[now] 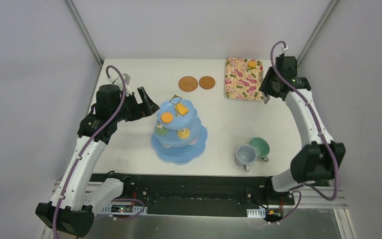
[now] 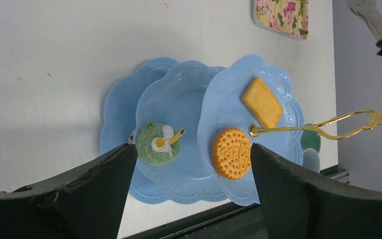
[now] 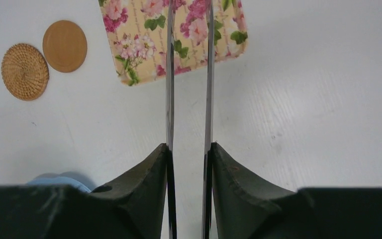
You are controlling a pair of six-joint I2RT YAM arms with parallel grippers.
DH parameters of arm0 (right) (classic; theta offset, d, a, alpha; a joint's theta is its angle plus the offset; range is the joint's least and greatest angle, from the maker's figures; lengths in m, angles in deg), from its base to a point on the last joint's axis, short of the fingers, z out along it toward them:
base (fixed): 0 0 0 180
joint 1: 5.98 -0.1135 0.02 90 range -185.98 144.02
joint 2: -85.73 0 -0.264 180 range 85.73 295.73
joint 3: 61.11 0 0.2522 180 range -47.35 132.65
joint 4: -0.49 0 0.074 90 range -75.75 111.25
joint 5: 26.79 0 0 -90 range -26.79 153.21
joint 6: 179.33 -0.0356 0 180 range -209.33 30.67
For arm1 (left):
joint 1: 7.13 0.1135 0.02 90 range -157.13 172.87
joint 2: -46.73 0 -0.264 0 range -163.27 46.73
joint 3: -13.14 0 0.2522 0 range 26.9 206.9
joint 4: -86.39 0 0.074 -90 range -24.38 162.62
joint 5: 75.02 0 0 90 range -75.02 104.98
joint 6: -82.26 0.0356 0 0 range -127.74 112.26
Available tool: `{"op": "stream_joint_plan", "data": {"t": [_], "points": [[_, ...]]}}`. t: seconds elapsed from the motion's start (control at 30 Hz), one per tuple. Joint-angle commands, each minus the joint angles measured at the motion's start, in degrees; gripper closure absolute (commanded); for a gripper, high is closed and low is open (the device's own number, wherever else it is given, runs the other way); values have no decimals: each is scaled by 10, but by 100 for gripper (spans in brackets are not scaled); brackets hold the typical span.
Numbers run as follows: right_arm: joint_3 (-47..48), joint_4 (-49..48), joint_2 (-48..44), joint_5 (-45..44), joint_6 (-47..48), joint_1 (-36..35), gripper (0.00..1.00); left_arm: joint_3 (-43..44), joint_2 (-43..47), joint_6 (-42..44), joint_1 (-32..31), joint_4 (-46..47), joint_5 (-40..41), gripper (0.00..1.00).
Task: Serve the afternoon tea
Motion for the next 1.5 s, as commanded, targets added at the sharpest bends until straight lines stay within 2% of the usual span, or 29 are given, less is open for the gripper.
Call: {"op": "stream_joint_plan", "data": {"t": [0.0, 0.33, 0.43, 0.63, 0.8, 1.1, 1.47], "points": [[117, -19, 120, 126, -29, 42, 61, 1, 11, 20, -5, 7, 9, 12], [492, 122, 432, 121, -30, 68, 54, 10, 6, 31, -5, -7, 23, 12], [568, 156, 494, 108, -30, 68, 52, 14, 2, 37, -5, -13, 31, 11], [558, 122, 525, 109, -20, 69, 46, 12, -10, 40, -5, -15, 37, 11], [559, 104, 552, 102, -11, 69, 46, 14, -21, 38, -5, -8, 34, 11], [584, 52, 609, 108, 29, 69, 46, 27, -38, 47, -5, -9, 41, 11], [598, 14, 634, 112, 104, 65, 48, 37, -58, 53, -5, -7, 44, 10]]}}
